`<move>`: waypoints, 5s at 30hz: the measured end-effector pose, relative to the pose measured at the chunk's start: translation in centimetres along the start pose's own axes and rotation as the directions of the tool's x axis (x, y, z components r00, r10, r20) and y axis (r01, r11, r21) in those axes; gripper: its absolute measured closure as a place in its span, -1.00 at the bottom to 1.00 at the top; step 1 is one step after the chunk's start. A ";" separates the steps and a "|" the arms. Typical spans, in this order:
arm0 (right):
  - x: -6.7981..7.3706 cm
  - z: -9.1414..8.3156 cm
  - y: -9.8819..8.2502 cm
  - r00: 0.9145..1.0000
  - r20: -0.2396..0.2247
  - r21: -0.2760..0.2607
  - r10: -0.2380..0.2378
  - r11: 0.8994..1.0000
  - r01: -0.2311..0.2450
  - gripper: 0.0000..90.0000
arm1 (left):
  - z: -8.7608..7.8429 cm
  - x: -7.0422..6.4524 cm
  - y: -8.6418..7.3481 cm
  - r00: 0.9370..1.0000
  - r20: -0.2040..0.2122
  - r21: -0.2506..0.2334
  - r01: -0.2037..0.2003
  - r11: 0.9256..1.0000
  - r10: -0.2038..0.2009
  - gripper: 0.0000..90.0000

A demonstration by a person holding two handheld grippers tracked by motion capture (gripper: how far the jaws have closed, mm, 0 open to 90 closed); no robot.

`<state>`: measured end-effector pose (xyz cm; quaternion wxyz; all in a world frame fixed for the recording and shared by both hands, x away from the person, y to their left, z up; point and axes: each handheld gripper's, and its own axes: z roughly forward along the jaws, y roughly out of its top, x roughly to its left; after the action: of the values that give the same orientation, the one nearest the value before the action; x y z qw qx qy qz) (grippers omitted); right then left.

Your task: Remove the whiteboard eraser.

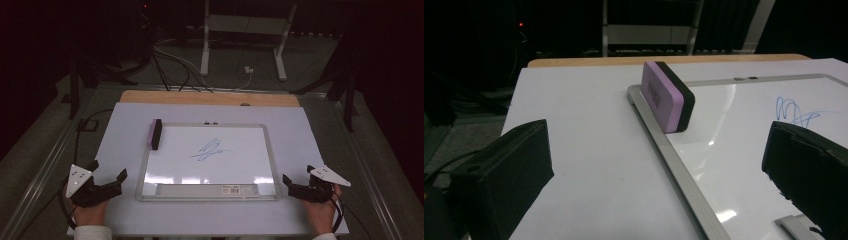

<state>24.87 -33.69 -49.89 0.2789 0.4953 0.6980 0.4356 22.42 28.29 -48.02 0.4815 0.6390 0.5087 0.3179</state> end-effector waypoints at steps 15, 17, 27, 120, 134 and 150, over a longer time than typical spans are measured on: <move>0.6 -1.3 0.2 0.998 -0.018 -0.114 -0.059 0.992 0.057 -1.00 | 0.3 -0.2 0.8 1.000 0.022 0.032 -0.007 0.999 0.006 -0.99; 0.6 -1.4 0.3 0.998 -0.014 -0.120 -0.063 0.991 0.061 -1.00 | 0.5 -0.3 1.0 0.999 0.034 0.039 -0.013 0.999 0.012 -0.99; 0.6 -1.6 0.2 0.998 -0.003 -0.124 -0.061 0.991 0.060 -1.00 | 1.7 -0.3 3.0 0.998 0.057 0.048 -0.044 0.998 0.041 -0.99; 0.9 -1.9 0.1 0.997 0.015 -0.096 -0.081 0.992 0.082 -1.00 | 17.0 0.6 5.0 0.992 0.035 0.289 0.106 0.951 -0.122 -0.76; 1.0 -1.8 0.1 0.996 0.010 -0.089 -0.085 0.992 0.086 -1.00 | 17.4 0.7 4.6 0.984 0.078 0.335 0.124 0.934 -0.158 -0.31; 0.9 -1.8 0.1 0.996 0.011 -0.091 -0.084 0.992 0.085 -1.00 | 18.6 -0.8 4.3 0.965 0.159 0.367 0.137 0.920 -0.207 -0.21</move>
<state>23.10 -33.46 -48.94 0.3218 0.4534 0.6967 0.4533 40.33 22.03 -50.13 0.4322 0.6957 0.5623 0.1138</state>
